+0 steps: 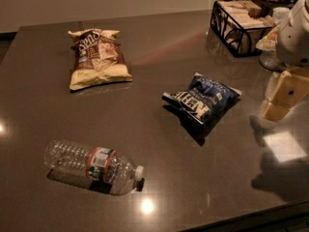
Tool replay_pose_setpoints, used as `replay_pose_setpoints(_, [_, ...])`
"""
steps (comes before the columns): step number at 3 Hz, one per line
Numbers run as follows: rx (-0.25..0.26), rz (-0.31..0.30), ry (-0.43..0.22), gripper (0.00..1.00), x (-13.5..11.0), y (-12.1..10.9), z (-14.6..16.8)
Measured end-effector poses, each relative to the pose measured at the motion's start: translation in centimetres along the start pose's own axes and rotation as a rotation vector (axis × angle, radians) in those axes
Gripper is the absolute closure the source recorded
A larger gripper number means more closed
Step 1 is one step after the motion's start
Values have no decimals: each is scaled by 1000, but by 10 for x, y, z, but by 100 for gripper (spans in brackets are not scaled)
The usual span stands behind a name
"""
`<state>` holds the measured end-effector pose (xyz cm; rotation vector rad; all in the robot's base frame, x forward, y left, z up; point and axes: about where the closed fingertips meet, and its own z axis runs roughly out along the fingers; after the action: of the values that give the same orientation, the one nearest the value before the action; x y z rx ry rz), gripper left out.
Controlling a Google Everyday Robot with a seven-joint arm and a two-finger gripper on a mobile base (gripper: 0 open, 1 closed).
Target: Move brown chip bag near water bottle
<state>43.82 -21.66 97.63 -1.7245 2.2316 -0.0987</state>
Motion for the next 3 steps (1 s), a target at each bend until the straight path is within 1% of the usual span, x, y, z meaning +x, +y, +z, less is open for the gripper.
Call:
replay_pose_setpoints(1, [1, 0, 0, 0, 0, 0, 0])
replay_pose_setpoints(2, [-12, 23, -9, 0, -19, -10, 14])
replay_pose_setpoints(3, [-46, 72, -45, 0, -59, -32, 43])
